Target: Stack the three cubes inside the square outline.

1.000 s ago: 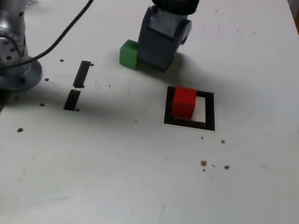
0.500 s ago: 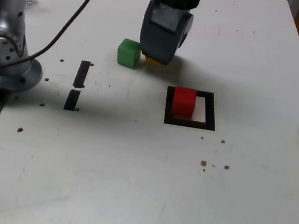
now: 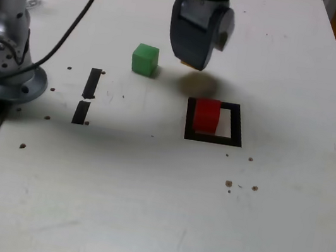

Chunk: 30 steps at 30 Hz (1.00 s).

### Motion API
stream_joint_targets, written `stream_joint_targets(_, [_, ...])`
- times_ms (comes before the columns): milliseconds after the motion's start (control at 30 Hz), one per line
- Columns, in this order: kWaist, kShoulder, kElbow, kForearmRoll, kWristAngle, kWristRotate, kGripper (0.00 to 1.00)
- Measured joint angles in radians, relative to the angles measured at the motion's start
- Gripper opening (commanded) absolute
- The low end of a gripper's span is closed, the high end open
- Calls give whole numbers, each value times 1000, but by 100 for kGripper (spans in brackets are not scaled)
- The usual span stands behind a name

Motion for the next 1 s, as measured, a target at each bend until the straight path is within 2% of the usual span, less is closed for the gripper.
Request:
stream_joint_targets(133, [-23,-7,-22,-5,0,102,10])
stream_joint_targets(333, [-30,-11,-73,-11,-23,313,10])
stream_joint_targets(433, [-31,-11,-90,-11,-49,431,10])
stream_joint_targets(533, [-32,-13,-91,-2,-97,544,10])
stream_joint_targets(633, [-39,-28,-107,50,-148,658,10])
stream_joint_targets(700, [-45,-38,-120,74,-153,702,10])
stream_joint_targets(767, [-58,-39,-155,143,-158,762,10])
stream_joint_targets(1000, [-119,-60,-228,228,-127,794,10])
